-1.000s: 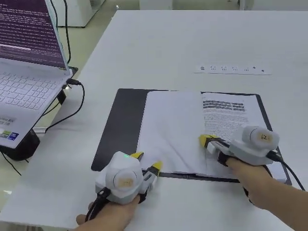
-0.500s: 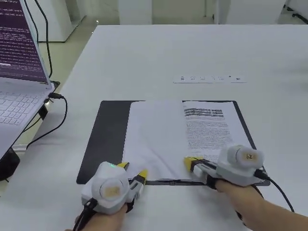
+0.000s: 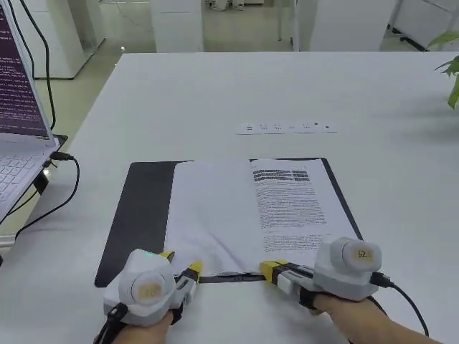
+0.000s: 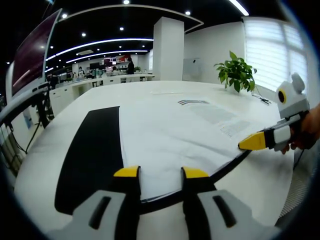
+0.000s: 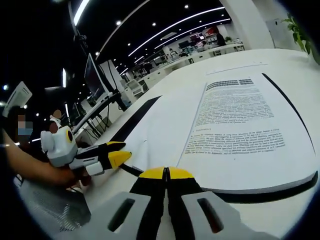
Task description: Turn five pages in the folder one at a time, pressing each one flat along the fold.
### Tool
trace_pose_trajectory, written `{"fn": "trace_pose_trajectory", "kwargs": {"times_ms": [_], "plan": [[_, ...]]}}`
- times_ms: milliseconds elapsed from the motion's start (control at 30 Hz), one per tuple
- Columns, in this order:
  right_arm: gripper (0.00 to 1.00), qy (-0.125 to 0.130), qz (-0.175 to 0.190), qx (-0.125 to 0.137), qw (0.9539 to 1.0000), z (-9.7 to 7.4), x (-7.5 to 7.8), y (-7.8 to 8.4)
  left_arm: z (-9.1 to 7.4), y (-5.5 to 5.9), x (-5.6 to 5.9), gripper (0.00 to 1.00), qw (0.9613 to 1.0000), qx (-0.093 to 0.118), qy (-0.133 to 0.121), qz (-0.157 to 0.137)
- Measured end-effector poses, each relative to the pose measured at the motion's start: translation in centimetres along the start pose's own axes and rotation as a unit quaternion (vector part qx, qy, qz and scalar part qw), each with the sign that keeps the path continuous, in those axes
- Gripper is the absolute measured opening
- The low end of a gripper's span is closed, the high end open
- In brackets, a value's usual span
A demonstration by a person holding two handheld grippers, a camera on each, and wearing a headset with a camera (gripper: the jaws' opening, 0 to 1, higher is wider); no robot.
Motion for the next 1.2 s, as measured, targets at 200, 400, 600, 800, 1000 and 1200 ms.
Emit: {"fn": "trace_pose_trajectory", "kwargs": {"times_ms": [200, 400, 600, 800, 1000, 1200], "plan": [[0.0, -0.01, 0.005, -0.023, 0.9997, -0.7, -0.6, 0.8, 0.0, 0.0, 0.0, 0.31, 1.0, -0.001, 0.0, 0.0], [0.0, -0.014, 0.03, -0.015, 0.9993, -2.9, -1.3, 1.0, 0.0, 0.0, 0.0, 0.31, 1.0, -0.001, 0.0, -0.001], [0.0, -0.019, 0.053, 0.023, 0.9982, -4.7, -2.0, -1.3, 0.0, 0.0, 0.1, 0.31, 1.0, -0.002, -0.002, -0.001], [0.0, -0.02, 0.064, 0.043, 0.9969, -6.2, -2.2, -2.4, 0.0, 0.0, 0.1, 0.31, 1.0, -0.007, -0.003, -0.002], [0.0, 0.002, 0.098, 0.048, 0.994, -8.2, -1.6, -3.4, 0.1, -0.5, 0.1, 0.31, 0.9997, -0.02, -0.005, -0.013], [0.0, 0.075, 0.147, 0.032, 0.9857, -10.2, 0.1, -3.9, 0.2, -1.7, 0.2, 0.35, 0.9933, -0.064, -0.001, -0.096]]}}
Point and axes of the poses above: the centre of the closed fingertips' face, and the gripper's own axes: z roughly forward along the fingers, x roughly to its right, y roughly out of its underside, the point moved 7 cm from there along -z, roughly backward along the fingers, and after that the axes turned 11 degrees about y, right-handed, at the moved point
